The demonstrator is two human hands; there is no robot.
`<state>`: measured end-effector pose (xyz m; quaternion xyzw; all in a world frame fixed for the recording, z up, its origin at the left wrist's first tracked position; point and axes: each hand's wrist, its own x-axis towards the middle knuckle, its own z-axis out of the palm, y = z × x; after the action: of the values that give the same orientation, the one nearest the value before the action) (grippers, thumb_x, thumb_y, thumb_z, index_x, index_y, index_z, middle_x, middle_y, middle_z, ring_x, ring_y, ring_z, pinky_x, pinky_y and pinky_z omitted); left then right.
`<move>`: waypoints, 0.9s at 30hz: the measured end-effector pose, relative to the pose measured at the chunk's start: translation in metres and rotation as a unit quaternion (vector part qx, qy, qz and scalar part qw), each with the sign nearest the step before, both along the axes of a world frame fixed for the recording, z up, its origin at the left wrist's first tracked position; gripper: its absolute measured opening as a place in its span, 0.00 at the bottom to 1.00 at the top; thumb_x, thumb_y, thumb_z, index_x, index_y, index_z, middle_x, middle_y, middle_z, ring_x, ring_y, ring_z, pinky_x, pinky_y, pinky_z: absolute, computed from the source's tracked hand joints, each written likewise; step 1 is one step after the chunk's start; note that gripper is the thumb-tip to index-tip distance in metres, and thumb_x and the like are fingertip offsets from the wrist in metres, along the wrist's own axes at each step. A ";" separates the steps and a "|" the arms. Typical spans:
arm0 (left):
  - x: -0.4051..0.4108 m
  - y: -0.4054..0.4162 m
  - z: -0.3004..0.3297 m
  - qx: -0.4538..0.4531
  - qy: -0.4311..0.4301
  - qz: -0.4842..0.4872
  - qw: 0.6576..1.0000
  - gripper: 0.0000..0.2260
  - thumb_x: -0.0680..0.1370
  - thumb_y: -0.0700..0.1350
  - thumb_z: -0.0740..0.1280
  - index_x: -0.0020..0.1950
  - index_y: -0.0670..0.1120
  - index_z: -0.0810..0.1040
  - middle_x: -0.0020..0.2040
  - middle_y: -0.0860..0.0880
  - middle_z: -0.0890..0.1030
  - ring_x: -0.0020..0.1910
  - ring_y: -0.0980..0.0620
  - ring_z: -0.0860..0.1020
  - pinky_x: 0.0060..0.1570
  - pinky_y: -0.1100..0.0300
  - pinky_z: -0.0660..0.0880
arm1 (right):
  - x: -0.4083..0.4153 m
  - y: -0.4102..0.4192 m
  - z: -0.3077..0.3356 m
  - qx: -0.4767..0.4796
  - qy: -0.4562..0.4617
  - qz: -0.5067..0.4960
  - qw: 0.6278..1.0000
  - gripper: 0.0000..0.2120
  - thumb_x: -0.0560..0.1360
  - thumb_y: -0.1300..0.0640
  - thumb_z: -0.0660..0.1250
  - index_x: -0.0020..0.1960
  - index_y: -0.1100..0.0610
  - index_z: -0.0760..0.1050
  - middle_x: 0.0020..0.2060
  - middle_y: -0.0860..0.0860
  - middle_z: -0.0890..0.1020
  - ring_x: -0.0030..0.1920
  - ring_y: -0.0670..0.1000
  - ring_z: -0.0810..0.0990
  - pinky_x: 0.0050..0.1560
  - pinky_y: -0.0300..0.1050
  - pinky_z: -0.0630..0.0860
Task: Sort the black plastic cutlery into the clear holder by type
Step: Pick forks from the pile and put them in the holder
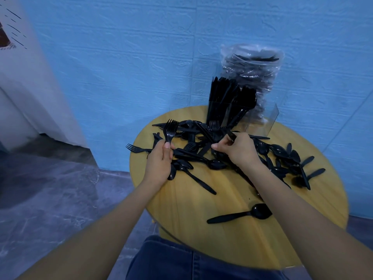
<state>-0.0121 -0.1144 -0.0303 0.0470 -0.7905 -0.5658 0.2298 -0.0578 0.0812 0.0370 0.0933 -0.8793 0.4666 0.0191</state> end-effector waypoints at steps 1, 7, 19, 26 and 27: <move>-0.001 0.001 0.003 -0.006 -0.002 -0.005 1.000 0.13 0.83 0.47 0.50 0.44 0.49 0.72 0.33 0.52 0.69 0.30 0.57 0.66 0.32 0.63 0.63 | 0.000 0.003 0.001 0.001 0.000 0.002 1.000 0.10 0.70 0.55 0.74 0.40 0.63 0.79 0.35 0.52 0.80 0.35 0.46 0.75 0.35 0.36 0.69; -0.011 0.017 0.041 -0.006 0.005 -0.037 0.999 0.13 0.83 0.47 0.50 0.44 0.50 0.71 0.34 0.52 0.69 0.30 0.57 0.65 0.32 0.63 0.63 | 0.002 0.021 0.008 -0.015 0.021 0.004 1.000 0.10 0.70 0.56 0.74 0.36 0.61 0.78 0.36 0.51 0.82 0.36 0.46 0.75 0.36 0.36 0.69; -0.029 0.065 0.074 0.073 -0.059 -0.112 0.989 0.14 0.84 0.45 0.50 0.44 0.45 0.71 0.33 0.50 0.67 0.27 0.56 0.62 0.25 0.65 0.61 | -0.006 0.059 0.015 0.069 0.098 0.003 0.993 0.05 0.73 0.56 0.71 0.39 0.55 0.80 0.35 0.47 0.82 0.39 0.48 0.80 0.43 0.44 0.76; -0.038 0.083 0.083 0.093 -0.110 -0.143 0.979 0.14 0.84 0.45 0.50 0.43 0.45 0.70 0.32 0.50 0.67 0.27 0.56 0.63 0.26 0.64 0.62 | -0.008 0.072 0.018 0.114 0.204 -0.010 0.972 0.05 0.73 0.60 0.71 0.48 0.55 0.83 0.41 0.49 0.84 0.41 0.49 0.79 0.41 0.44 0.76; -0.039 0.085 0.084 0.095 -0.129 -0.150 0.976 0.14 0.84 0.45 0.50 0.43 0.45 0.71 0.33 0.50 0.68 0.27 0.56 0.64 0.26 0.64 0.64 | -0.008 0.072 0.017 0.094 0.231 -0.010 0.968 0.05 0.72 0.62 0.71 0.47 0.55 0.84 0.40 0.50 0.84 0.41 0.50 0.80 0.41 0.46 0.77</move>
<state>-0.0512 -0.0293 0.0542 0.0220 -0.7544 -0.6552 0.0327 -0.0658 0.1537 0.0542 0.1912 -0.8919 0.3471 0.2178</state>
